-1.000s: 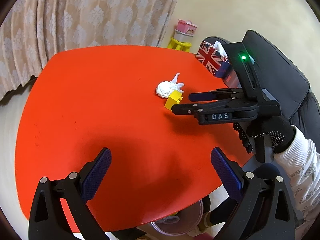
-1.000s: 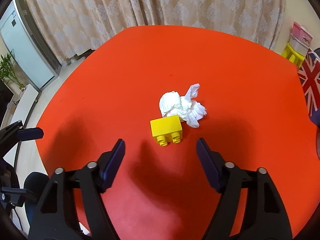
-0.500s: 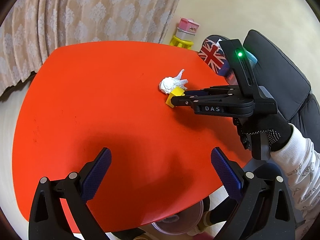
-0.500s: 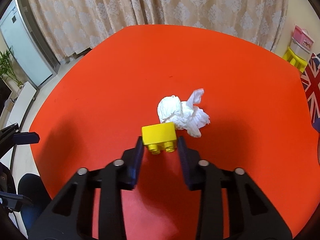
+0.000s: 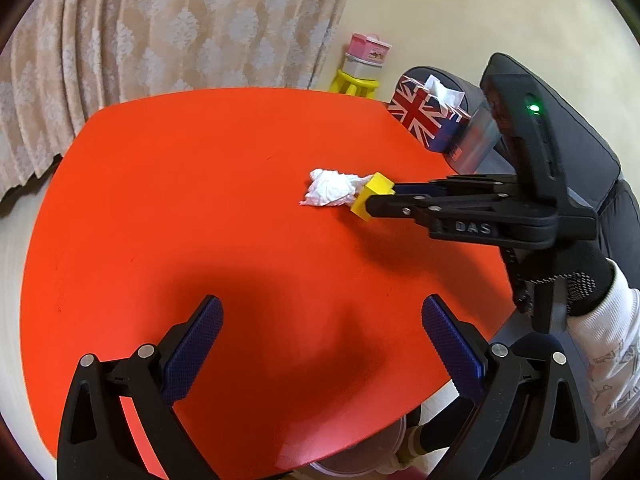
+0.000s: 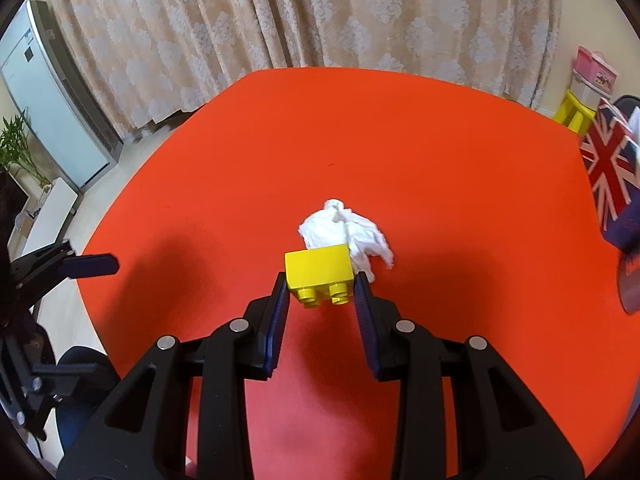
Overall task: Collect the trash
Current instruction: 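Lift the yellow block with the right gripper while the left gripper reaches for the tissue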
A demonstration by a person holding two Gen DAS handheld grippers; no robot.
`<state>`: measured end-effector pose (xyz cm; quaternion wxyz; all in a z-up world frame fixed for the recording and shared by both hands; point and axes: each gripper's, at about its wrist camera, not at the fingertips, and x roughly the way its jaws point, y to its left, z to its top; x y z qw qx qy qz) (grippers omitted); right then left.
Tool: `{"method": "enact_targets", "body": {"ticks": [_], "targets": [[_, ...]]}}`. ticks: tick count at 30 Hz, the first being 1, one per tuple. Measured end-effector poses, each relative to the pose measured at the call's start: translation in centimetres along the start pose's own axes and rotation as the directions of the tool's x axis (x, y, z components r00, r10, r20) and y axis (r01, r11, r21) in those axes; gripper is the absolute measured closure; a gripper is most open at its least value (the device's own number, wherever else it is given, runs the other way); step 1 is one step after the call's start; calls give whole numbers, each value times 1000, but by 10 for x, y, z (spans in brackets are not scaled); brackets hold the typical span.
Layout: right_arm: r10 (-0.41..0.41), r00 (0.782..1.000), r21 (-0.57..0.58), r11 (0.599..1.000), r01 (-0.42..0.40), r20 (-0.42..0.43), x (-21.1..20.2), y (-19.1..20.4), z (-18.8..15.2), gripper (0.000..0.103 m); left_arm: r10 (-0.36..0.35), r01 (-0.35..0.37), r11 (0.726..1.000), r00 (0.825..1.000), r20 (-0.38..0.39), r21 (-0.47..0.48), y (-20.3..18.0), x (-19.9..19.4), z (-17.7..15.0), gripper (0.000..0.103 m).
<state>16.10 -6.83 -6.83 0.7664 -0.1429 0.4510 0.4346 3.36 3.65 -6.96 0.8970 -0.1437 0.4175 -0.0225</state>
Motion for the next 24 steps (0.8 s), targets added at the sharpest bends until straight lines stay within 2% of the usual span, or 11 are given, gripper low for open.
{"method": "enact_targets", "body": {"ticks": [11,24], "targets": [[-37,999,35,999,36,14,-33,-24,-14,70,-7,8,999,1000,-15,53,-15,19,33,7],[-67,998,61,996,66,16,-46,-48,-28,70,6,0,996,998,-66,89,-19,58,64,7]]}}
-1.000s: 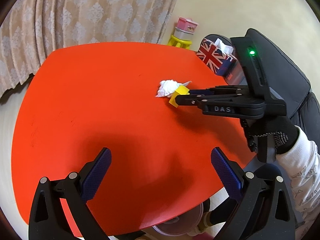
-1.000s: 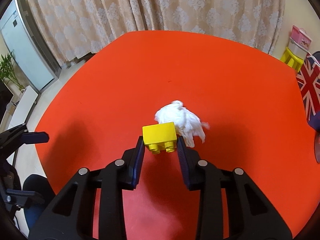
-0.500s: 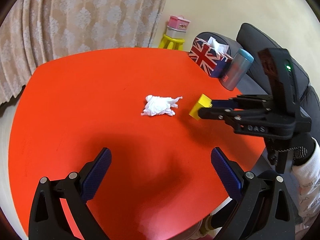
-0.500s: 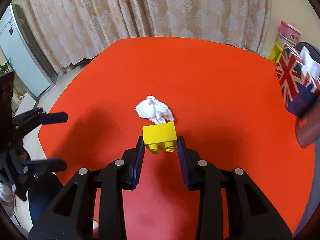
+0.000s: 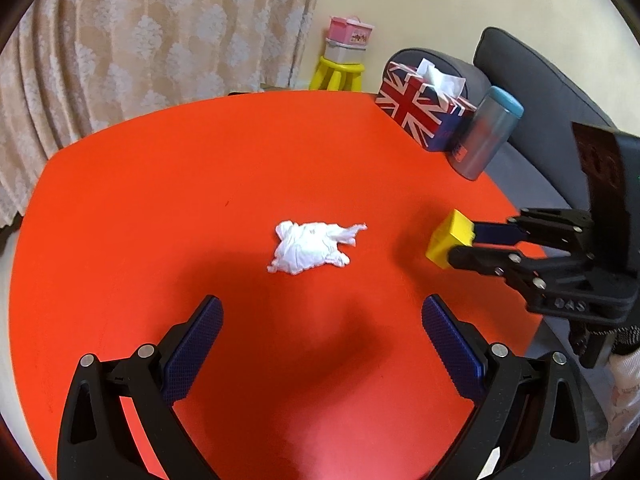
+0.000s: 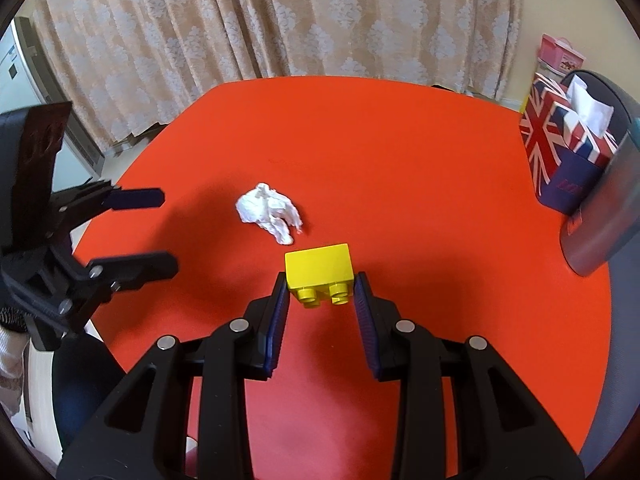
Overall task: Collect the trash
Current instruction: 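Lift the yellow block with the right gripper while the left gripper reaches for the tissue, then grasp the crumpled white tissue with the left gripper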
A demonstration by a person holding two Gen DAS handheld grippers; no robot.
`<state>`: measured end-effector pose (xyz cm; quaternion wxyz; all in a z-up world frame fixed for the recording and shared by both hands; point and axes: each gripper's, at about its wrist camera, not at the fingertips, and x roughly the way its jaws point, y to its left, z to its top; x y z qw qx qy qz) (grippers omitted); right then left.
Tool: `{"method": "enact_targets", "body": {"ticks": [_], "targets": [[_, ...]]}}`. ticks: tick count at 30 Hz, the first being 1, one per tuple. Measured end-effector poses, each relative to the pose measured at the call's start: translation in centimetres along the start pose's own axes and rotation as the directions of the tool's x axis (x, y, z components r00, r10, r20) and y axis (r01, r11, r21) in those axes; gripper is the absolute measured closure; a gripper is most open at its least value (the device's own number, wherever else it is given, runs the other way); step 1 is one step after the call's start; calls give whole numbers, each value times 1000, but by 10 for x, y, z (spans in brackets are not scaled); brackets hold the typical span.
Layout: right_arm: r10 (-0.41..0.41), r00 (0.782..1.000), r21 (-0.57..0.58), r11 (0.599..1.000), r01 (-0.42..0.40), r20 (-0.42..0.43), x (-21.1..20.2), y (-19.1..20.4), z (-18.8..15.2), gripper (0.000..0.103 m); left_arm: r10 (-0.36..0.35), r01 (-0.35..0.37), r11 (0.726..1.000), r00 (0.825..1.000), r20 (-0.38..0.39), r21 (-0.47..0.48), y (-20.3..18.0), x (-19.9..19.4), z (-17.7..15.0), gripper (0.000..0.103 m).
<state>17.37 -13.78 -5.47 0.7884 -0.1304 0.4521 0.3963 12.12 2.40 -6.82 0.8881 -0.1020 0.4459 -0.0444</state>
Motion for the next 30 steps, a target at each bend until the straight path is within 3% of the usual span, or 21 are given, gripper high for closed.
{"method": "enact_targets", "body": {"ticks": [13,18,23,26,30], "targets": [[-2,1000,26,1000,2,-8,0,-15,-9,70,20,-19,1000,998,-65,6,6,51,26,8],[2,1000,29,1000,-2,-10,2,-17,-10,70,24,-24,1000,996,-82,2,7,66,29,31],[10,1000,31,999,-10,-4,5,-19,-10,70,34,-34,999,995,-96,7,7,75,28,73],[12,1000,32,999,-12,13,4,-18,-11,70,41,-40,999,995,-91,8,7,74,26,80],[13,1000,29,999,-14,20,1,-16,-13,70,38,-37,999,996,-82,15,4,65,21,81]]}}
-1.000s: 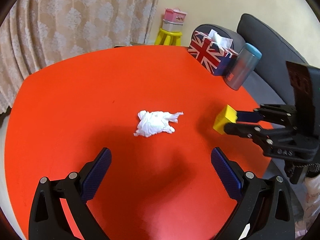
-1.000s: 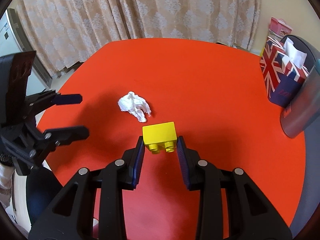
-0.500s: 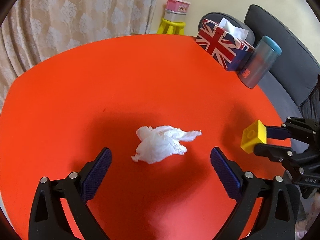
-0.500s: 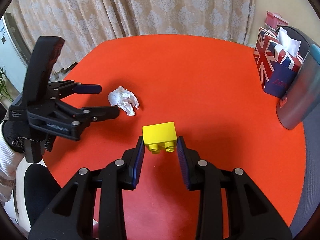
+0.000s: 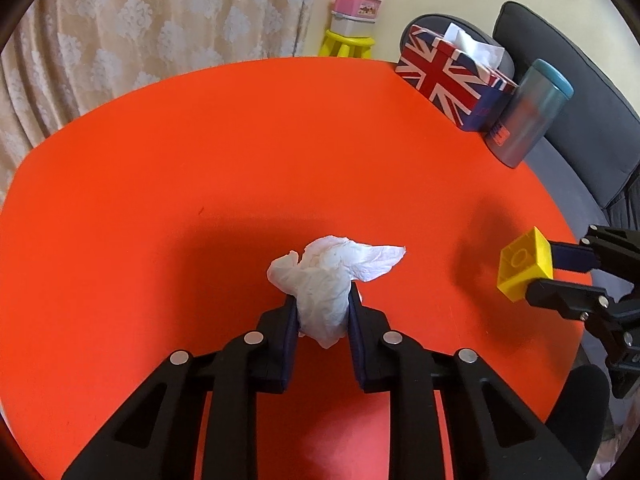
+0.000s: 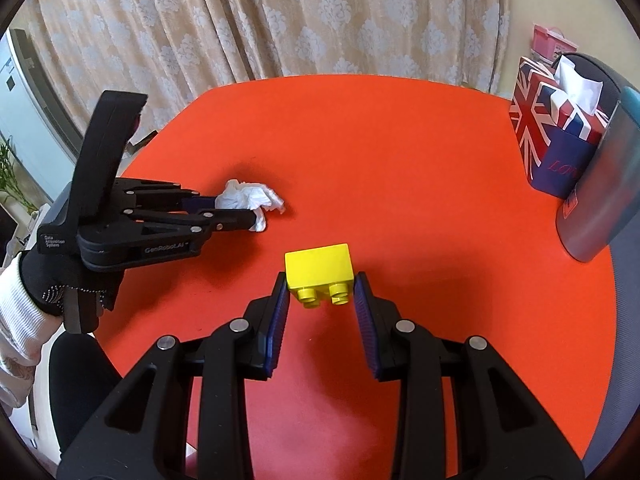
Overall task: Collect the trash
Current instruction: 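Grasp the crumpled white tissue with the left gripper, then carry the block and tissue over the bin and open both grippers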
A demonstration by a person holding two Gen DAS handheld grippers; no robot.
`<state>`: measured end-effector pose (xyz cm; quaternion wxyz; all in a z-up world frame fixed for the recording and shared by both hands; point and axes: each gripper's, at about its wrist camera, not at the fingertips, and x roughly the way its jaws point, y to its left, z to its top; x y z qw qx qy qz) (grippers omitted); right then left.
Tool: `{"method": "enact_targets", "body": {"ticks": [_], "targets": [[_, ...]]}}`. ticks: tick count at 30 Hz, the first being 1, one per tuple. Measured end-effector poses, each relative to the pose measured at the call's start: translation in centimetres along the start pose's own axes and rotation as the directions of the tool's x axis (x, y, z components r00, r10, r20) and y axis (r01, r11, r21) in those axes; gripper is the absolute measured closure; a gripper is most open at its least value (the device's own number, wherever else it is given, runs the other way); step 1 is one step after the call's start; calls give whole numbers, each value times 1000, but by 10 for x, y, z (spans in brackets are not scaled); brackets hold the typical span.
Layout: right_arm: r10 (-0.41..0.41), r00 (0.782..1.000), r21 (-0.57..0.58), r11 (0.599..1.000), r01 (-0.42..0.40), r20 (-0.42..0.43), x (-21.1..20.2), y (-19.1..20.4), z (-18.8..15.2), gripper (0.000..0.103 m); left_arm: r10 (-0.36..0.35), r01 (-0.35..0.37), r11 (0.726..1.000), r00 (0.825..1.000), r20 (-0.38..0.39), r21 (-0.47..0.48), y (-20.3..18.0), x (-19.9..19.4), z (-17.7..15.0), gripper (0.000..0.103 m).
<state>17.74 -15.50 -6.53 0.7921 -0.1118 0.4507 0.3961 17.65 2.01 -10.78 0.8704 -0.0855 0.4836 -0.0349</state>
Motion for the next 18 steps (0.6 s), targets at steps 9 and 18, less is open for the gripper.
{"method": "enact_targets", "body": {"ticks": [9,18], "targets": [[6,999,-24,1000,-6,33,-30,21,-11,70,-10,8,1000,998,62,27,-21,-58,-32,81],[13,997,-66,998,-9,70,-75,57,-39,70,-13,9,999,993,117,38,-49,-121,-84,81]]}}
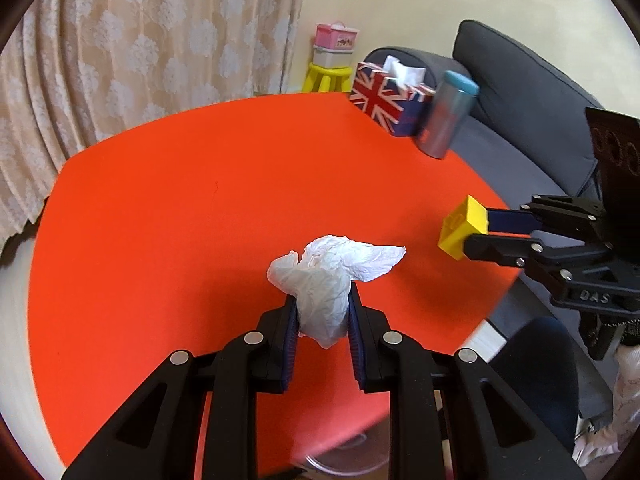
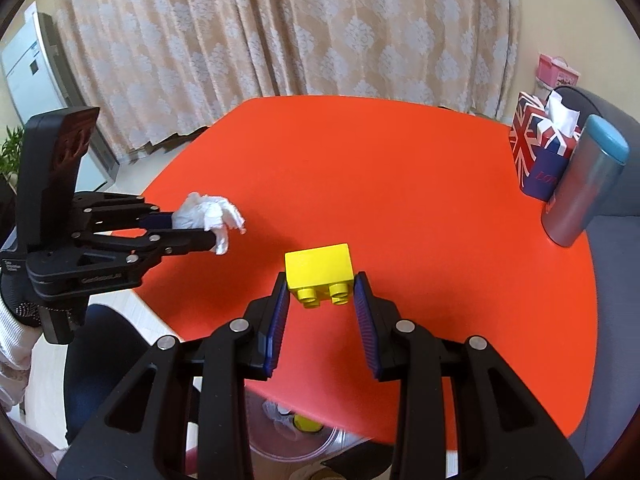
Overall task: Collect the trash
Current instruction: 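Carry the block and tissue over the bin and open both grippers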
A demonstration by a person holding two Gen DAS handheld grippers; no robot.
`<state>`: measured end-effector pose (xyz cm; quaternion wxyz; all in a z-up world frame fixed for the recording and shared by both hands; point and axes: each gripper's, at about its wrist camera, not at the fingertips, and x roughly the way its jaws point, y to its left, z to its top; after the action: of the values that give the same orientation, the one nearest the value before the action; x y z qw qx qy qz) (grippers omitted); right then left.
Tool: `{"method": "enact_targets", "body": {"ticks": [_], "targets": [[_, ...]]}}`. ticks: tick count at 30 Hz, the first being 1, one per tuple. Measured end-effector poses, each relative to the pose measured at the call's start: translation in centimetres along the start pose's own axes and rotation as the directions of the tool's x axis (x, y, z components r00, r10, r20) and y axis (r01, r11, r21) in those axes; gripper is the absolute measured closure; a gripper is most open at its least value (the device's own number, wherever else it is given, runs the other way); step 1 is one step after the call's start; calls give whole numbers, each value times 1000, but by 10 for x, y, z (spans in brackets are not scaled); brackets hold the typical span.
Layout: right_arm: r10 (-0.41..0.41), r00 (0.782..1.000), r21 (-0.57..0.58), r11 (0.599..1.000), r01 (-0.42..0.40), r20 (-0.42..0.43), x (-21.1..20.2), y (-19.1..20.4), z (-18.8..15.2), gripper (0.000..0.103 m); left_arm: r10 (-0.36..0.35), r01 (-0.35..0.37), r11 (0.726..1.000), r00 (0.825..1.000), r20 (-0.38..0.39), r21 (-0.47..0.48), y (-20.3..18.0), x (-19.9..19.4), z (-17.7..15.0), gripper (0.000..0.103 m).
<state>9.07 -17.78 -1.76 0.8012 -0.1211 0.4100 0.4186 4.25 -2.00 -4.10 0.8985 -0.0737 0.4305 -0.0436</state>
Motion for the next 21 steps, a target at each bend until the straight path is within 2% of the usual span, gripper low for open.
{"method": "enact_targets", "body": {"ticks": [8,21], "targets": [[-2,1000,-41,999,2,10,-28,28,-36,70,2,-2,1000,1000,20,2,-23,-30,-46,81],[35,999,-46,998,-36,-13,-42,53,-90,70,-23,23,1000,1000,5,-13,-48,-38,-98,81]]}}
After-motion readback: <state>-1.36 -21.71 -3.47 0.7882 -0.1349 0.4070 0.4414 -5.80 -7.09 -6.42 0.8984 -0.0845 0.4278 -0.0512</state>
